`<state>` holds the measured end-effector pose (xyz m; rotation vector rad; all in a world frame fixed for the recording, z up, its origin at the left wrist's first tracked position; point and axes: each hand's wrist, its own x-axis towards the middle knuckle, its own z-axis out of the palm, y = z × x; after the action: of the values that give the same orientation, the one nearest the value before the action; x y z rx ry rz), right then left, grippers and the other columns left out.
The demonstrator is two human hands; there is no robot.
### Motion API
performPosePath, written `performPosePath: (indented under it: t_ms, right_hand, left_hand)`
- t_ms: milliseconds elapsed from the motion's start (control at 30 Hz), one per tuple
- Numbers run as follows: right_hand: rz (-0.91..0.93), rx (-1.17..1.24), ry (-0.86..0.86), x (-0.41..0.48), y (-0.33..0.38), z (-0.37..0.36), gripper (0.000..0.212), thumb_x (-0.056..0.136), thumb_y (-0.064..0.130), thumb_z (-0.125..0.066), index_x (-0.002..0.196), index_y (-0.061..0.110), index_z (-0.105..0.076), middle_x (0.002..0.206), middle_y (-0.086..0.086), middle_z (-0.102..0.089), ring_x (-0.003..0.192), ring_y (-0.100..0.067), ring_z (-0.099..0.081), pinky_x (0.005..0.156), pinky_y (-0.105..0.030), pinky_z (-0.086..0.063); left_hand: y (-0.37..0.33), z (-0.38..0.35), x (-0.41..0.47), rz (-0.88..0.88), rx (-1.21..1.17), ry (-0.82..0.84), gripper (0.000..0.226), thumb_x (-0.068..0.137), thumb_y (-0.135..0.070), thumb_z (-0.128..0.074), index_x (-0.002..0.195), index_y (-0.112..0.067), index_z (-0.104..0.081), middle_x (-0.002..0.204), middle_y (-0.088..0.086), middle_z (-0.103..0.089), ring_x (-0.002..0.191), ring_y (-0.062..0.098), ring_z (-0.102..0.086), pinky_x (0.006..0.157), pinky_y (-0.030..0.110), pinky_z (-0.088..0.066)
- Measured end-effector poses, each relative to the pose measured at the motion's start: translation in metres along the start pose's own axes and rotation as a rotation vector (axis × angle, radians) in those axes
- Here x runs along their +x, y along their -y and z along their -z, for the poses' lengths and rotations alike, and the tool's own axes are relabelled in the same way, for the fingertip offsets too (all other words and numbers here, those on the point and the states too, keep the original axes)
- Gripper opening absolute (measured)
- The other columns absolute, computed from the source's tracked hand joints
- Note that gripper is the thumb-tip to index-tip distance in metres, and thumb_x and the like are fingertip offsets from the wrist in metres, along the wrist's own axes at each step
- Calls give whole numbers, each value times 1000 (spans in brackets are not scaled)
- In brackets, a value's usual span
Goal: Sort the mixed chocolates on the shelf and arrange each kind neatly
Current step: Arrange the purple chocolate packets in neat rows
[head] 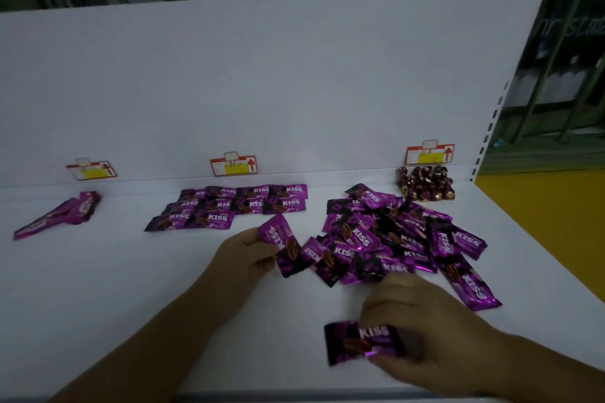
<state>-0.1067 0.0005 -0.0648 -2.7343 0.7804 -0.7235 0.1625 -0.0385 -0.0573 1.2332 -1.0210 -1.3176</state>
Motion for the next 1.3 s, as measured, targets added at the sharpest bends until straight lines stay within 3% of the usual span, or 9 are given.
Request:
performPosePath:
  t_ms: [67, 167, 300, 500, 633, 833, 967, 1167, 1300]
  right_hand:
    - [-14, 34, -8, 7, 4, -6, 21, 76, 43, -73, 94, 35, -66, 98, 23, -61, 96, 8, -54, 86, -15, -44]
    - [-69, 60, -53, 28, 2, -9, 23, 78, 47, -70, 98, 39, -62, 101, 26, -58, 98, 9, -54, 84, -9, -43]
    - [-173, 3, -50, 69, -7, -9, 26, 81, 59, -55, 98, 39, -57, 102, 26, -55, 98, 8, -52, 83, -8, -41]
    - [-220, -111, -34, 153, -22, -43, 14, 82, 28, -67, 95, 23, -64, 99, 14, -55, 94, -4, -48, 81, -12, -32]
    - [-259, -146, 7, 195, -23, -68, 20, 85, 28, -64, 102, 18, -65, 107, 5, -57, 102, -12, -48, 80, -14, -28]
    - [-328, -141, 27, 219, -30, -86, 18, 84, 33, -65, 97, 20, -65, 106, 4, -56, 101, -13, -48, 81, -19, -35]
    - [-342, -135, 20, 224, -32, -94, 19, 83, 35, -67, 95, 20, -66, 104, 5, -57, 99, -14, -50, 80, -19, -36]
    - [-364, -108, -104, 226, -29, -75, 31, 69, 32, -78, 96, 21, -68, 103, 5, -63, 92, -11, -55, 85, -31, -47]
    - [-239, -41, -84, 211, -8, -57, 41, 69, 48, -68, 103, 28, -60, 114, 15, -56, 107, -2, -50, 92, -26, -37]
  left_hand:
    - [-1, 0, 1, 12, -34, 29, 26, 84, 12, -47, 84, -1, -70, 84, 15, -70, 84, 27, -64, 84, 38, -53]
    - [-11, 8, 3, 72, -77, 89, 34, 83, 14, -46, 70, -3, -72, 71, 13, -70, 64, 22, -68, 60, 30, -58]
    - [-32, 61, 9, 61, -36, 18, 13, 89, 1, -48, 90, -3, -60, 66, 8, -69, 62, 21, -68, 54, 30, -56]
    - [-50, 118, 35, -49, -60, -193, 20, 89, -3, -51, 105, -6, -63, 68, 8, -65, 51, 14, -56, 40, 21, -45]
    - [-47, 122, 50, -37, -39, -276, 15, 86, -6, -58, 100, -4, -63, 72, 9, -62, 49, 10, -57, 42, 20, -47]
    - [-58, 129, 70, -38, 35, -238, 20, 92, -3, -48, 89, -13, -66, 87, 11, -67, 70, 20, -64, 47, 21, -52]
    - [-51, 127, 71, 21, -15, -189, 31, 91, 6, -40, 87, -7, -68, 72, 16, -66, 53, 22, -62, 47, 27, -55]
    - [-52, 125, 57, -17, -2, -109, 31, 90, 10, -43, 89, -8, -68, 77, 14, -68, 61, 24, -66, 56, 31, -59]
    - [-48, 111, 50, -89, 149, -106, 23, 83, 11, -55, 83, -10, -65, 70, 5, -71, 62, 18, -69, 50, 25, -56]
